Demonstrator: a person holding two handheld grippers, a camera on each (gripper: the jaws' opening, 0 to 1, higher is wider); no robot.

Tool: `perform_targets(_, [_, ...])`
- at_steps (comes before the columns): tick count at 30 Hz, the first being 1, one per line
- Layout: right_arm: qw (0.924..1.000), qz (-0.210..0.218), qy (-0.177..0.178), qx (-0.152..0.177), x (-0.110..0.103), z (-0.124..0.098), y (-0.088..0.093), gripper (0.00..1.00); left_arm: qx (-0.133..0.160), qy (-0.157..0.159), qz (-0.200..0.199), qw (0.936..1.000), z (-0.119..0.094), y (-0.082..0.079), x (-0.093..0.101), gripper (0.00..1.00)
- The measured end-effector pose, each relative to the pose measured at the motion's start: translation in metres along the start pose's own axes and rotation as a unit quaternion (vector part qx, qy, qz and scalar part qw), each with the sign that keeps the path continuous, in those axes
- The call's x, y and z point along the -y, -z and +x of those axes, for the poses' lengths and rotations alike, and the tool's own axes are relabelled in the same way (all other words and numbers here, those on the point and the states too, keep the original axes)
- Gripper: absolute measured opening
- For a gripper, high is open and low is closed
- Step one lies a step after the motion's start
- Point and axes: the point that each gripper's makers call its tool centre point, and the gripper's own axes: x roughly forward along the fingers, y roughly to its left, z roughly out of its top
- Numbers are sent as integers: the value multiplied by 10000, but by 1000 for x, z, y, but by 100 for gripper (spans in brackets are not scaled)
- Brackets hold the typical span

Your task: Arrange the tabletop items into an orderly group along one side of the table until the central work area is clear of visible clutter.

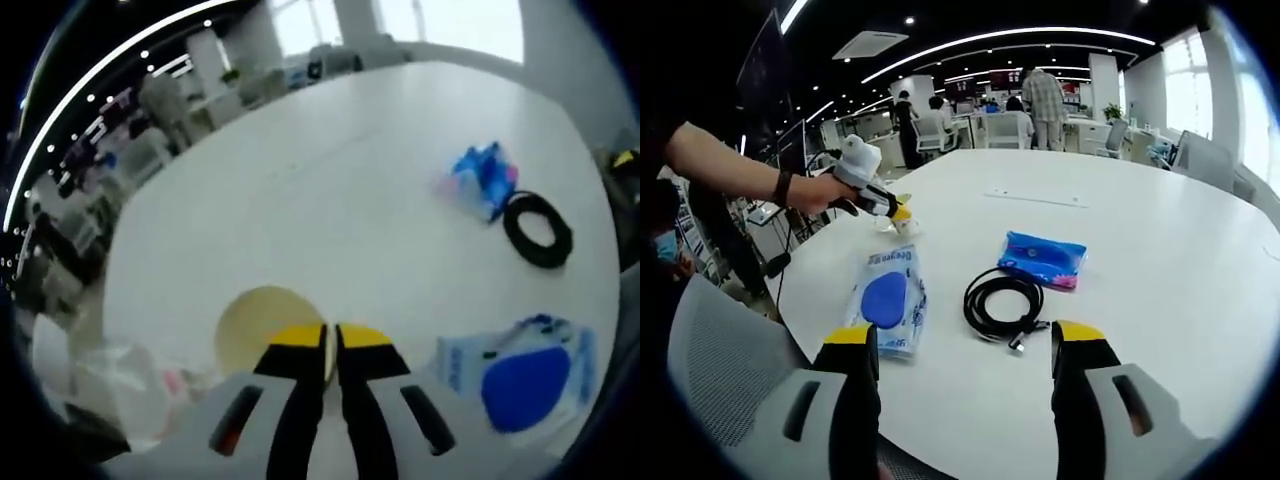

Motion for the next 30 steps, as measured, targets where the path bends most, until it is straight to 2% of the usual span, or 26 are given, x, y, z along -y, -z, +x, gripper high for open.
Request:
perform_targets(20, [10000, -22, -37, -6, -1, 1, 0, 70, 172, 11, -14, 9999, -8, -8, -8, 14])
perform_targets(30, [10000, -28, -49, -4, -1, 1, 0, 70, 301, 192, -292, 9989, -16, -10, -6, 23])
